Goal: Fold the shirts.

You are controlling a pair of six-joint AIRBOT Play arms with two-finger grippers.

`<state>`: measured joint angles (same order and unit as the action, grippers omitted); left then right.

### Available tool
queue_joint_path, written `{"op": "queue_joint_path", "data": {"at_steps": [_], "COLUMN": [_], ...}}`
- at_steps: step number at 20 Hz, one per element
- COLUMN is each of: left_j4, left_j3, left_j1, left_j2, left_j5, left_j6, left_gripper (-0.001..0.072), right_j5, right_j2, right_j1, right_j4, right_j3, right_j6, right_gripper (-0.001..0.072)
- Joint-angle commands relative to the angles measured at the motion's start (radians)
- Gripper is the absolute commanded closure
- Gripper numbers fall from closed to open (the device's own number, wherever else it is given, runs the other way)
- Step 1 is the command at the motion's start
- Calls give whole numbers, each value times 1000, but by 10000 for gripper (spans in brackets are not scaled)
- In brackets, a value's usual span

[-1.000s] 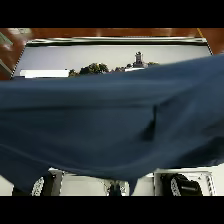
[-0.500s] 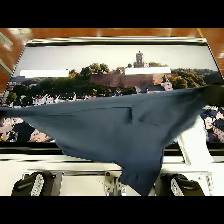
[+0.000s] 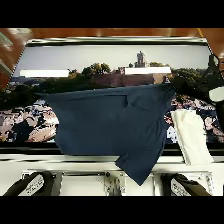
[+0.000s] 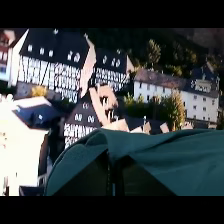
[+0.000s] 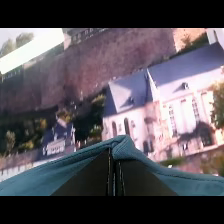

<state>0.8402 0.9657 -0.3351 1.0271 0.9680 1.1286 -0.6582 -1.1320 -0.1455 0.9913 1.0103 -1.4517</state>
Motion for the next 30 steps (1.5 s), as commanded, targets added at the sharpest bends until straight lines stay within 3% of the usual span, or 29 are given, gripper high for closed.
{"op": "queue_joint_path", "data": {"at_steps": [1, 4, 7, 9, 11, 14, 17, 22, 26, 30], "left_j4": [-124, -124, -124, -123, -124, -124, -124, -48, 177, 211], "left_j3": [68, 127, 172, 193, 202, 203, 203, 212, 218, 217], "left_j1": [51, 100, 127, 135, 136, 137, 136, 129, 124, 124], "left_j2": [192, 311, 396, 443, 485, 537, 566, 570, 574, 581], "left_j5": [-200, -328, -469, -515, -515, -492, -427, -195, -45, -2], "left_j6": [-100, -100, -99, -99, -95, -95, -84, -105, 47, 137], "left_gripper": [672, 672, 672, 672, 672, 672, 672, 672, 672, 672], "right_j5": [145, 300, 591, 782, 842, 763, 661, 479, 197, -24], "right_j2": [-114, -180, -245, -297, -340, -384, -396, -365, -359, -376], "right_j1": [0, 52, 171, 224, 243, 242, 242, 231, 181, 182], "right_j4": [-100, -98, -92, -94, -97, -97, -97, -93, -87, 92], "right_j3": [-10, -10, -10, -10, -10, -10, -10, -10, -10, -11], "right_j6": [116, 212, 352, 357, 327, 238, 222, 199, 112, -61], "right_gripper": [657, 656, 657, 657, 657, 656, 656, 656, 657, 657]}}
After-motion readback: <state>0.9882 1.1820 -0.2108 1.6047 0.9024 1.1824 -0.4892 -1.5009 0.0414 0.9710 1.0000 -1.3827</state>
